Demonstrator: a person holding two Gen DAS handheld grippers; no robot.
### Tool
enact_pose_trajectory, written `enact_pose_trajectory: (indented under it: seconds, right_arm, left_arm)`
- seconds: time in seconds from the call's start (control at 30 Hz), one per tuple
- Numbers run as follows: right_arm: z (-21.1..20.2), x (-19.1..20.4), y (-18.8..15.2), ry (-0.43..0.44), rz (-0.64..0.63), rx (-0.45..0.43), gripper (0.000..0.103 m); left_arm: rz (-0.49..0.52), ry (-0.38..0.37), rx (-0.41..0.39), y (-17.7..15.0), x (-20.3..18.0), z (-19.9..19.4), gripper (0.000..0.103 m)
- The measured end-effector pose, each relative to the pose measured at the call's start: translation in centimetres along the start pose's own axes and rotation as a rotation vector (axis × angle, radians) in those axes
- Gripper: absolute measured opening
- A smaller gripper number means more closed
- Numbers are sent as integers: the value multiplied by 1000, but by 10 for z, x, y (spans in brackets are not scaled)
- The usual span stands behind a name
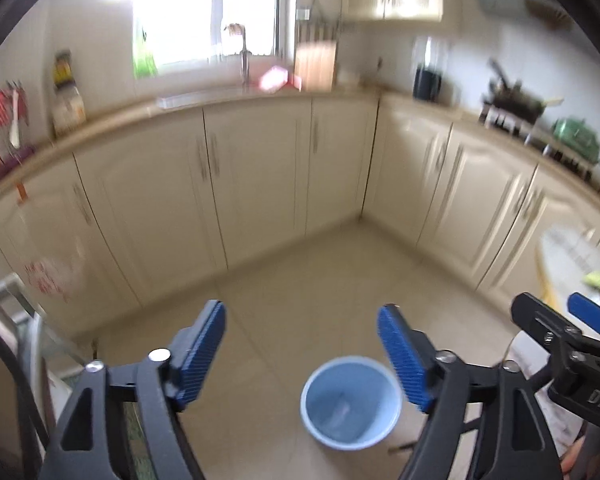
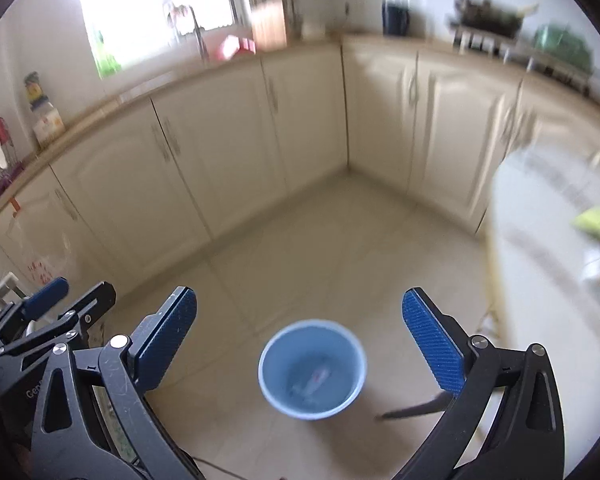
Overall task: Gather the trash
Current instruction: 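Move both tools back toward the table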
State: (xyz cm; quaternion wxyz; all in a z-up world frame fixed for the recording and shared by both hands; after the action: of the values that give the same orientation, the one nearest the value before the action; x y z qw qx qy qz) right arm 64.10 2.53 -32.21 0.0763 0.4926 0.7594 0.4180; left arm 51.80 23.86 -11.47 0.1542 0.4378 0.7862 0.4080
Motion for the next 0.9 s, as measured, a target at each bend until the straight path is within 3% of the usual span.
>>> enact_pose_trajectory:
  seconds: [0.13, 0.2, 0.23, 0.27, 0.37, 0.4, 0.47, 0.5, 0.57, 0.7, 0.9]
  right_arm:
    - [-83, 21, 18, -37, -39, -128, 103]
    - [-131, 29, 25, -59, -55, -200, 103]
    - [-151, 33, 29, -67, -63, -226, 103]
    - [-171, 35, 32, -77, -73, -252, 103]
    - [-226, 51, 33, -123, -96, -320, 103]
    - [-249, 53, 31, -138, -103, -352, 103]
    - [-280, 60, 28, -160, -106, -390, 103]
    - [-300, 62, 25, -179, -109, -423, 103]
    - [-331, 66, 20, -208, -110, -459, 103]
    - [-386, 71, 5, -282, -112, -529, 103]
    - [-436, 64, -10, -343, -97, -587, 103]
  left_arm:
    - [-9, -52, -115, 2, -28, -71, 87]
    - [-13, -77, -172, -9, -42, -111, 95]
    - [-16, -94, -212, -20, -20, -135, 97]
    - [-21, -107, -242, -19, -23, -149, 97]
    - [-15, -150, -314, -64, -21, -198, 99]
    - [-11, -166, -343, -65, -23, -213, 101]
    - [0, -180, -381, -115, -17, -237, 102]
    - [2, -189, -406, -118, -17, -249, 102]
    - [-35, -225, -464, -175, -9, -271, 102]
    - [-39, -274, -521, -231, -13, -317, 102]
    - [-14, -338, -609, -283, -8, -359, 102]
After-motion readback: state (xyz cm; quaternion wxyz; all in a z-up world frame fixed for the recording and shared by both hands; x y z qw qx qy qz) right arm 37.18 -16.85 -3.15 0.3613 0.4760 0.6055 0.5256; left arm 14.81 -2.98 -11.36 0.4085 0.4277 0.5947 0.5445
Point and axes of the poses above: each gripper's, at about its wrist camera, not at the fingertips, and z roughly the way its jaws point, x to its left, y to its top, the point moved 5 cm from there along z, roughly the way its jaws point, and after that the axes turned 13 degrees about y, right-handed, at the moved point
